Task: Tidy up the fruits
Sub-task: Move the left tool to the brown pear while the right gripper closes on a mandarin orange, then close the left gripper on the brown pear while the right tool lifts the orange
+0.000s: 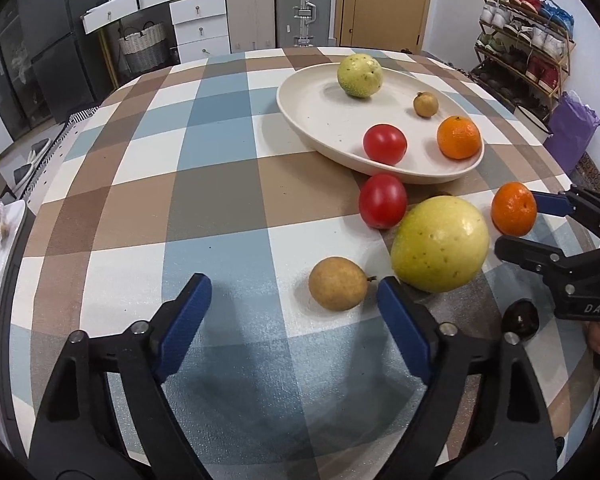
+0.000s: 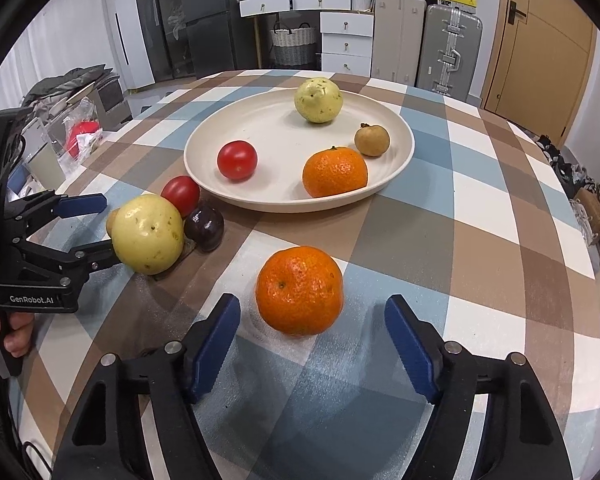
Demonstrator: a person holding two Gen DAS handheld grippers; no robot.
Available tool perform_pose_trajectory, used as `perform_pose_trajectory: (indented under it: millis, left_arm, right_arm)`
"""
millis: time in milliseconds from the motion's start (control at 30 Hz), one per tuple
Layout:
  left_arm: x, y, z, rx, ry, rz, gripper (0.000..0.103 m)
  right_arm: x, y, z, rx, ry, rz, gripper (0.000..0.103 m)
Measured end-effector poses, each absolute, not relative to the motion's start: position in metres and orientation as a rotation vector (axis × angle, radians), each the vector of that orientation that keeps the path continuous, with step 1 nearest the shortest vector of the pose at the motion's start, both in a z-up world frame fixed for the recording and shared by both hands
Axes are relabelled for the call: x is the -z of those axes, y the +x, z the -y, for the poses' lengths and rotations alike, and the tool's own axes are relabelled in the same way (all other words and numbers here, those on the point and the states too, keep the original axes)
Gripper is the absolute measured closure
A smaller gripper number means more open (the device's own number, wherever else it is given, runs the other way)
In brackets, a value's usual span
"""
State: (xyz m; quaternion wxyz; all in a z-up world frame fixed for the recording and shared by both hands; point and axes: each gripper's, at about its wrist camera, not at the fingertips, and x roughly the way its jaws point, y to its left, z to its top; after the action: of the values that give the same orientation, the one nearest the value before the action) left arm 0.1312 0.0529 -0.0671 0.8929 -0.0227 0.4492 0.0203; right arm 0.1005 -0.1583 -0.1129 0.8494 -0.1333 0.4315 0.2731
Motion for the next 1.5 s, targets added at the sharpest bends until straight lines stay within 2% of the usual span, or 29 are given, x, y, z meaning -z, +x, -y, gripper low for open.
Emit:
perform_pose_trajectory:
  millis: [67,133,167,300,400,667,1500]
  left_arm:
    - [0.066,0.130,-0.052,-0.032,-0.046,-0.922,0.036]
    - [0.064,0.127,-0.051,-0.017,-0.042,-0.913,0.052]
    - [0.064,0.126,-0.051,-0.009,-0.041,-0.910,0.055]
    - [0.062,0.123,-0.050,0.016,-0.046,-0.904,0.078]
    - [0.060,0.119,-0.051,0.026,-0.059,-0.898,0.078]
    - [0.050,0.112,-0.058,0.018,-0.088,-0.851,0.078]
    - [-0.005,0.120,-0.040,0.027,-0.093,-0.685,0.078]
  right_arm:
    - [0.112,0.101,0.158,-0.575,-0.280,-0.905,0.032]
    - [0.112,0.100,0.156,-0.583,-0.284,-0.901,0.036]
    - [0.112,0.100,0.156,-0.588,-0.285,-0.900,0.040]
    - [0.111,0.099,0.156,-0.603,-0.277,-0.902,0.043]
    - [0.110,0.099,0.156,-0.604,-0.275,-0.899,0.045]
    - [0.107,0.097,0.154,-0.605,-0.291,-0.881,0.061]
    - [0.063,0.102,0.176,-0.678,-0.156,-0.775,0.062]
